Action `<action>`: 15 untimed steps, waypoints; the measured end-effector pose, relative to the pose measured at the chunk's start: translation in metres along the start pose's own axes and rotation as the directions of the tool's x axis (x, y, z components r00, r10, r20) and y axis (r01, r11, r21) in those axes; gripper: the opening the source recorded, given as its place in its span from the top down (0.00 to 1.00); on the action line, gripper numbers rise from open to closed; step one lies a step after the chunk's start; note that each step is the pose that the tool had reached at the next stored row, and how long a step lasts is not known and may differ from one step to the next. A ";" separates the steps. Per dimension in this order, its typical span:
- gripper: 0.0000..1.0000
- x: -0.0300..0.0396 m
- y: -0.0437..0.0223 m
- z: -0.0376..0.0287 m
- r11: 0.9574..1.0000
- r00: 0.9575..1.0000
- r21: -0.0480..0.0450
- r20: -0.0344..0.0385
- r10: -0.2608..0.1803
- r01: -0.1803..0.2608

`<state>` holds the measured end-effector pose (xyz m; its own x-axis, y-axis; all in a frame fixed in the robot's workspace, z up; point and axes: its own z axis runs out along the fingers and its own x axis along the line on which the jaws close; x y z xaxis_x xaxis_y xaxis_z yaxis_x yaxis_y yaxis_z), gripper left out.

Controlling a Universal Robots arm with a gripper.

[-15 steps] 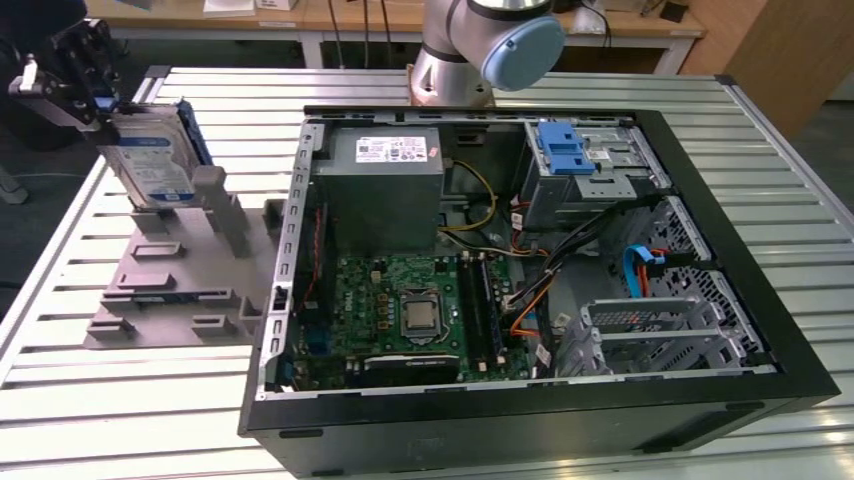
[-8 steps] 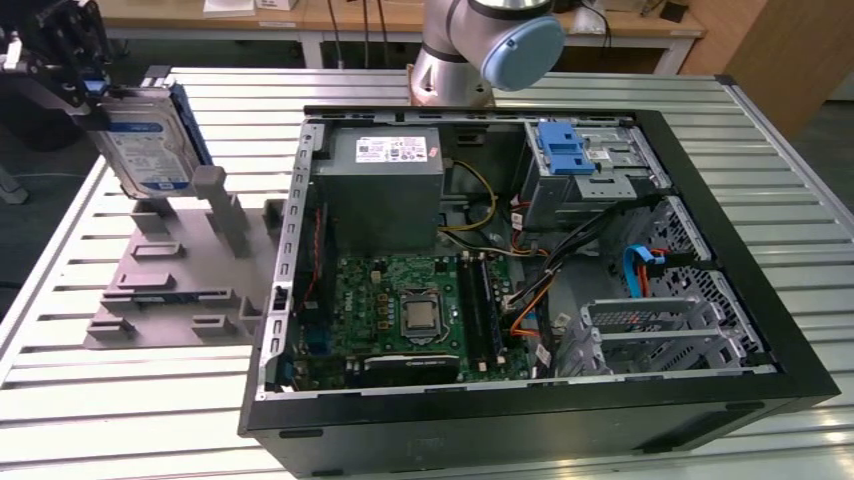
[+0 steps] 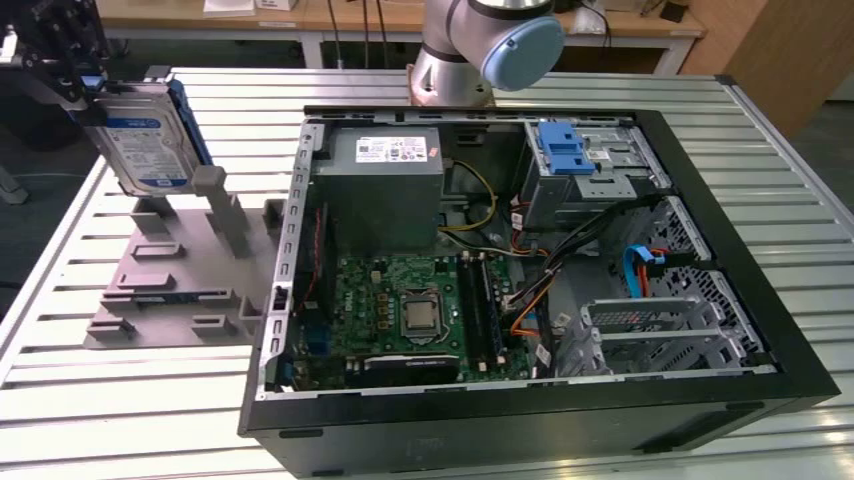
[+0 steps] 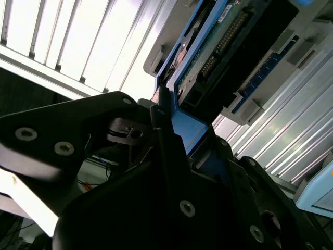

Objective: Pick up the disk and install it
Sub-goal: 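Pick up the disk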

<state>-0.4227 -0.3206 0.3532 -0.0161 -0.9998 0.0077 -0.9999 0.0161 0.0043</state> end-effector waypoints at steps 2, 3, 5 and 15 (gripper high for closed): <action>0.64 0.0000 0.0000 0.0000 1.000 1.000 0.000 0.000 0.000 0.000; 0.64 0.0000 0.0000 0.0000 1.000 1.000 0.000 0.000 0.000 0.000; 0.64 0.0000 0.0000 -0.0007 1.000 1.000 0.000 0.000 0.000 0.000; 0.64 0.0000 0.0000 -0.0043 1.000 1.000 0.000 0.000 0.000 0.000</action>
<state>-0.4227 -0.3206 0.3575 -0.0161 -0.9998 0.0077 -0.9999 0.0161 0.0043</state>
